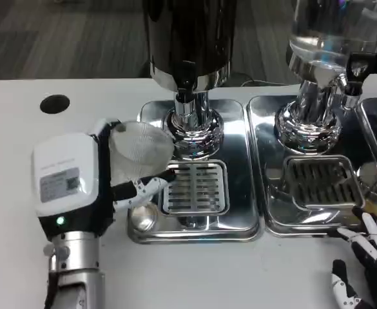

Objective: Grasp the cup under the faucet to collect the drink, then remove the cup.

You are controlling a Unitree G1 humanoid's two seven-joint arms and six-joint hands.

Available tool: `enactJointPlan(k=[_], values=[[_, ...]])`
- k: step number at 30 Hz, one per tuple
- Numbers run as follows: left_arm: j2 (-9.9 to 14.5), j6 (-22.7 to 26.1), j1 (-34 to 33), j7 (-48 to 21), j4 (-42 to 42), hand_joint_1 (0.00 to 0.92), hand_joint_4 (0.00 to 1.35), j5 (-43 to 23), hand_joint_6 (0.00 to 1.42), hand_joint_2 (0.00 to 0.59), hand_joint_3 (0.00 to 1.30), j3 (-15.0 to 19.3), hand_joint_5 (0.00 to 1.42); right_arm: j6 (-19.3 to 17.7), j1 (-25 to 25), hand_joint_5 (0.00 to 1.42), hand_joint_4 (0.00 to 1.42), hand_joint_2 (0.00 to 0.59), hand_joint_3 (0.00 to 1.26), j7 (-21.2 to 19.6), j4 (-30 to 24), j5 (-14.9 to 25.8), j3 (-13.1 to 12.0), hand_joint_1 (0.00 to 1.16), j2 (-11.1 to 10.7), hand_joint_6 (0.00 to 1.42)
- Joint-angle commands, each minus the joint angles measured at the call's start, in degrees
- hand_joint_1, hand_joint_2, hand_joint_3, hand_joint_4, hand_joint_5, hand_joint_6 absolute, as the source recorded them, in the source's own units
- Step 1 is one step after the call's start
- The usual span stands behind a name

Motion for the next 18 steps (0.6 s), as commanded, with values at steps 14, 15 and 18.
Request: enactJointPlan(k=[14,15,18], values=[[-5.39,-1.02,-8.17,6.48,12.94,0.501,0.81,0.73,1.35,0.039,0.8,-6.01,1.02,-1.14,0.4,0.04,0.04,0.526,0.3,-0.3,0.16,0.94,-1.41,0.41,-0.05,0.11],[-5.37,-1.0,-8.46,6.72,13.29,0.489,0.81,0.64,1.35,0.04,0.8,-6.11,1.02,-1.16,0.4,0.04,0.04,0.526,0.3,-0.32,0.23,0.97,-1.43,0.41,-0.05,0.11],[-4.63,-1.86,-9.76,7.87,15.94,0.404,0.8,0.5,1.33,0.059,0.8,-6.31,1.03,-1.31,0.27,0.04,0.04,0.526,0.3,-0.28,0.54,1.1,-1.55,0.41,-0.19,0.11]])
